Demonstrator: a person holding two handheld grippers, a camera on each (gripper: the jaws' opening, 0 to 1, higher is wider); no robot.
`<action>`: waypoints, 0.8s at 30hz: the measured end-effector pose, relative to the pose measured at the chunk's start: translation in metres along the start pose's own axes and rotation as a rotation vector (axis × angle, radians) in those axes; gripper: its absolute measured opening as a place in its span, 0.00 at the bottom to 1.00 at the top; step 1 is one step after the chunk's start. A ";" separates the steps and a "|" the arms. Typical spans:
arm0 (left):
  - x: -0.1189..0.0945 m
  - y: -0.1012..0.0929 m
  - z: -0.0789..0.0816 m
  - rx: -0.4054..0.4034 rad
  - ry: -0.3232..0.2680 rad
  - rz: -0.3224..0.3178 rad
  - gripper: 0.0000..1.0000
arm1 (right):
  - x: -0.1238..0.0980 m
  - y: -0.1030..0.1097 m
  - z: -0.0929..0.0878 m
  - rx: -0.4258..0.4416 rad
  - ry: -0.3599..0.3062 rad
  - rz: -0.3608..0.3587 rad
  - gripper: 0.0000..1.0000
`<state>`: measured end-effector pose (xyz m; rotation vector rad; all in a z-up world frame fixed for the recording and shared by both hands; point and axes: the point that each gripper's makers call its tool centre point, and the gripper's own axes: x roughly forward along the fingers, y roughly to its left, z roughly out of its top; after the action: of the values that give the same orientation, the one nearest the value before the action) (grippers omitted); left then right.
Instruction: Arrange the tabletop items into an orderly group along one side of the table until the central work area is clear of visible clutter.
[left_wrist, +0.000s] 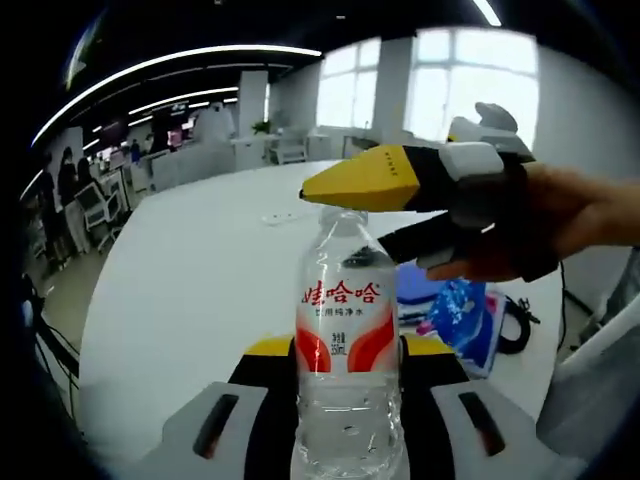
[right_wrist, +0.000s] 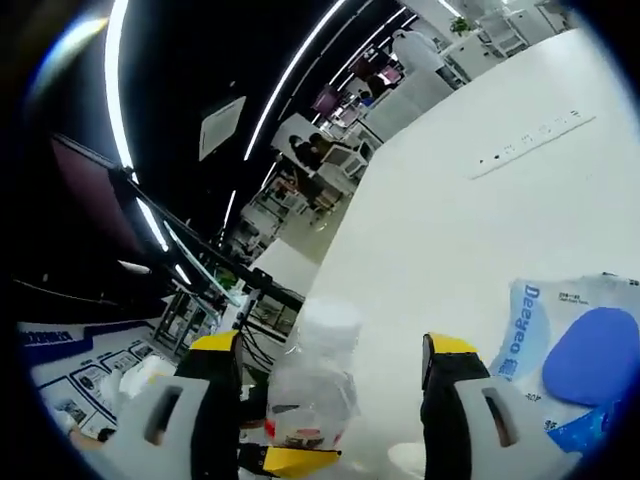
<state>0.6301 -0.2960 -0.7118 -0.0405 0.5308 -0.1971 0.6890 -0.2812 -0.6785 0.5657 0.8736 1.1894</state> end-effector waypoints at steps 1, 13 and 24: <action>-0.001 -0.002 0.001 -0.004 -0.002 -0.002 0.34 | 0.003 0.003 0.000 -0.003 -0.001 0.012 0.71; -0.014 -0.010 0.015 -0.079 -0.095 -0.034 0.35 | 0.006 0.029 0.007 -0.087 -0.040 0.103 0.56; -0.031 -0.016 0.005 -0.078 -0.098 -0.049 0.36 | -0.001 0.071 0.009 -0.118 -0.075 0.275 0.25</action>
<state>0.6040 -0.3059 -0.6905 -0.1381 0.4401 -0.2213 0.6571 -0.2600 -0.6181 0.6436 0.6709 1.4497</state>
